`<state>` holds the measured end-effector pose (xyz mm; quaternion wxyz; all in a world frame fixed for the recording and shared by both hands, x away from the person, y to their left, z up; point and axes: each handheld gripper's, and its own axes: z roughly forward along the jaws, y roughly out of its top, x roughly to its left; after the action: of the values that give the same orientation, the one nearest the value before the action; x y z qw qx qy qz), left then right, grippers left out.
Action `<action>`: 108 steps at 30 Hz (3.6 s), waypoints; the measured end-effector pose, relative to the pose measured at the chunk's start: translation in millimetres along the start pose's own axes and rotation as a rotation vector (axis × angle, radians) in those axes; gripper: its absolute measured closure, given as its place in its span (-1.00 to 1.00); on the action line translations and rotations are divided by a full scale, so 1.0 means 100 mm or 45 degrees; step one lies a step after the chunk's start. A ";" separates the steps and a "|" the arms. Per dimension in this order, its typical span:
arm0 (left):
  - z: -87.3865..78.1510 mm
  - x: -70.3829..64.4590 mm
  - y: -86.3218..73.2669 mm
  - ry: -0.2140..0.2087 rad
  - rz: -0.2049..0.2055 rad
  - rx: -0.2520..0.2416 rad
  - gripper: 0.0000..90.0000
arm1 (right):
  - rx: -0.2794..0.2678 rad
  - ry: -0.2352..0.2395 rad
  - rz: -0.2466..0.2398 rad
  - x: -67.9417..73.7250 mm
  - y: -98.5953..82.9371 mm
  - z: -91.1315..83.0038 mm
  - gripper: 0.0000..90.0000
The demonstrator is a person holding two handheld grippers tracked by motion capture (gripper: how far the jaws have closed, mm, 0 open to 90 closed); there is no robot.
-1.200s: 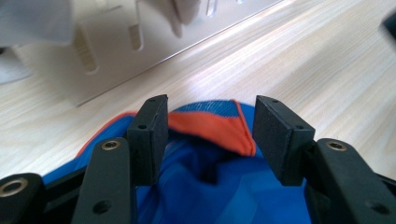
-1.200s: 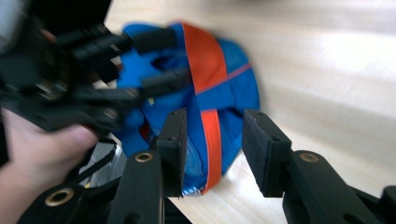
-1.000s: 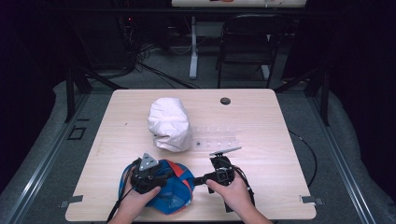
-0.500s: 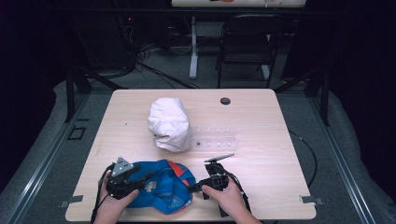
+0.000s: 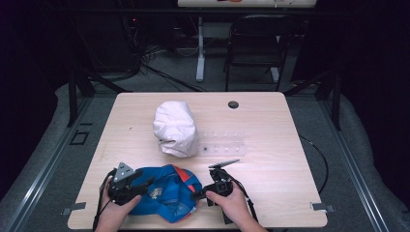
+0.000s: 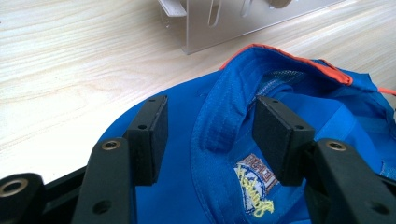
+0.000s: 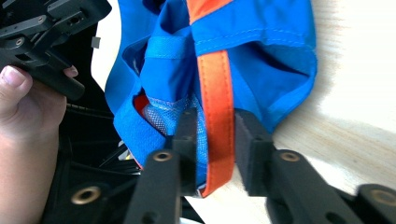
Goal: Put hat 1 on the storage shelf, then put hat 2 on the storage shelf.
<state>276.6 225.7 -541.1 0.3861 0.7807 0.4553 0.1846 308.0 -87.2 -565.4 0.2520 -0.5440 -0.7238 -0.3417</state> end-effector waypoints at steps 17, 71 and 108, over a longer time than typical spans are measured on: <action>-0.01 0.02 0.00 0.007 -0.008 -0.015 0.02 | -0.082 0.017 0.037 0.05 0.02 -0.21 0.73; 0.01 0.07 -0.02 0.012 -0.035 0.002 0.02 | -0.106 0.096 0.120 0.46 0.30 -1.60 0.74; 0.04 0.04 -0.03 0.003 -0.016 0.024 0.02 | -0.329 -0.009 0.302 0.75 0.66 -2.92 0.74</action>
<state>279.8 227.8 -546.0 0.3792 0.7813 0.4623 0.1788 348.2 -254.5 -308.9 0.2159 -0.6546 -0.6054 -0.3979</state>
